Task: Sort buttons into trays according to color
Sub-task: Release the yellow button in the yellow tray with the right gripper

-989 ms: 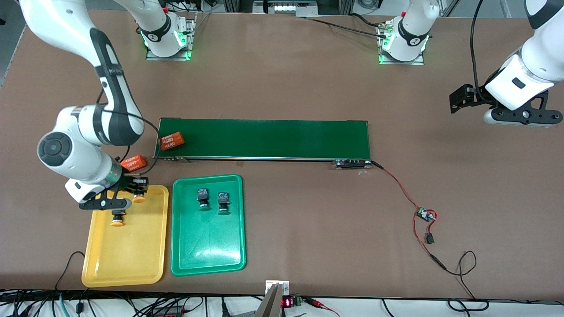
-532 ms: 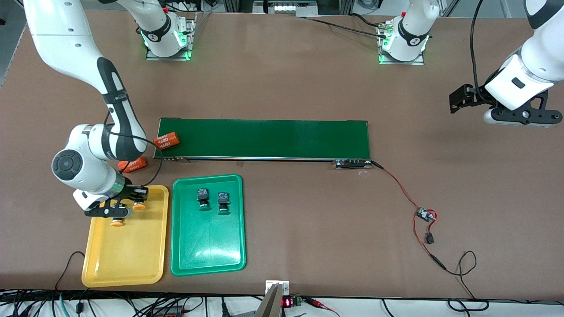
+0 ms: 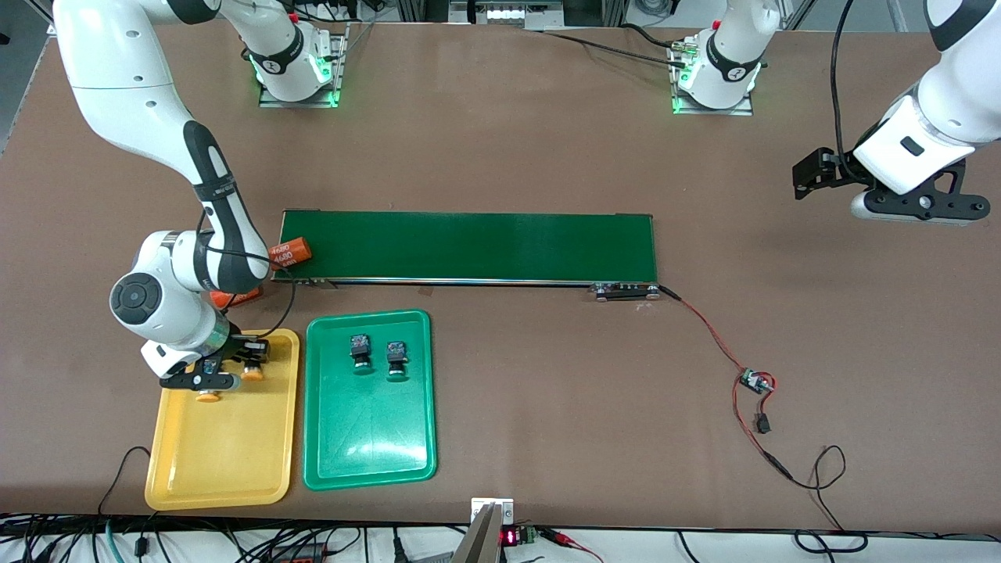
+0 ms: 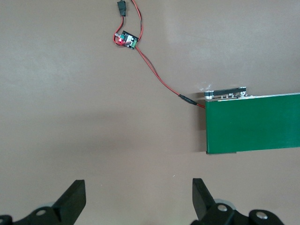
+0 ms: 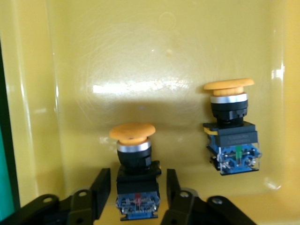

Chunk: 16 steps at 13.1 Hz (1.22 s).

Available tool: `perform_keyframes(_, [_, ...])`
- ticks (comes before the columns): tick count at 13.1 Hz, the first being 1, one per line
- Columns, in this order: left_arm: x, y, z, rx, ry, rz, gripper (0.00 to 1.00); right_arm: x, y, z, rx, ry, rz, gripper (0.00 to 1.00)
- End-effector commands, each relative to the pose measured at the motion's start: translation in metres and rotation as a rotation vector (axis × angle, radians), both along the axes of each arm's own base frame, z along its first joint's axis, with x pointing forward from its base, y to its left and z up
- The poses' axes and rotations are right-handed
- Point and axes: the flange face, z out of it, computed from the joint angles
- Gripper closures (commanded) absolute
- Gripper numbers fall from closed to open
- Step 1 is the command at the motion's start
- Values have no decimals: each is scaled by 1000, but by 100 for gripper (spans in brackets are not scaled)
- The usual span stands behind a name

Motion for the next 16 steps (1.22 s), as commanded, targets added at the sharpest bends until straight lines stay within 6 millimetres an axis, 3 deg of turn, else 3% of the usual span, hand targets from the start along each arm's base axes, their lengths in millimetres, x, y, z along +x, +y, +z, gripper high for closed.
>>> perform_keyframes(1, [0,-2,6,-14,12,-5,0,5,-4,3,0,-14,14,0])
perform_keyframes(3, [1,0,16,-15,9,-3,0,6,-1,20,6,-13,11,0])
perform_keyframes(5, [-1,0,16,-13,21,-1,0,-2,1,64,17,64,1,0])
perform_keyframes(8, [-1,-1,17,-13,21,-4,0,-22,1,141,25,149,-2,0])
perform_keyframes(11, [-1,-1,16,-13,21,-4,0,-56,8,219,27,235,13,0])
perform_keyframes(12, [-1,-1,17,-13,20,-4,0,-65,4,241,7,254,22,0])
perform_keyframes(13, [-1,-1,17,-13,20,-4,0,-71,-3,276,-26,247,26,0])
perform_keyframes(16, [-1,0,17,-13,21,-2,0,-82,-8,333,-36,296,8,0])
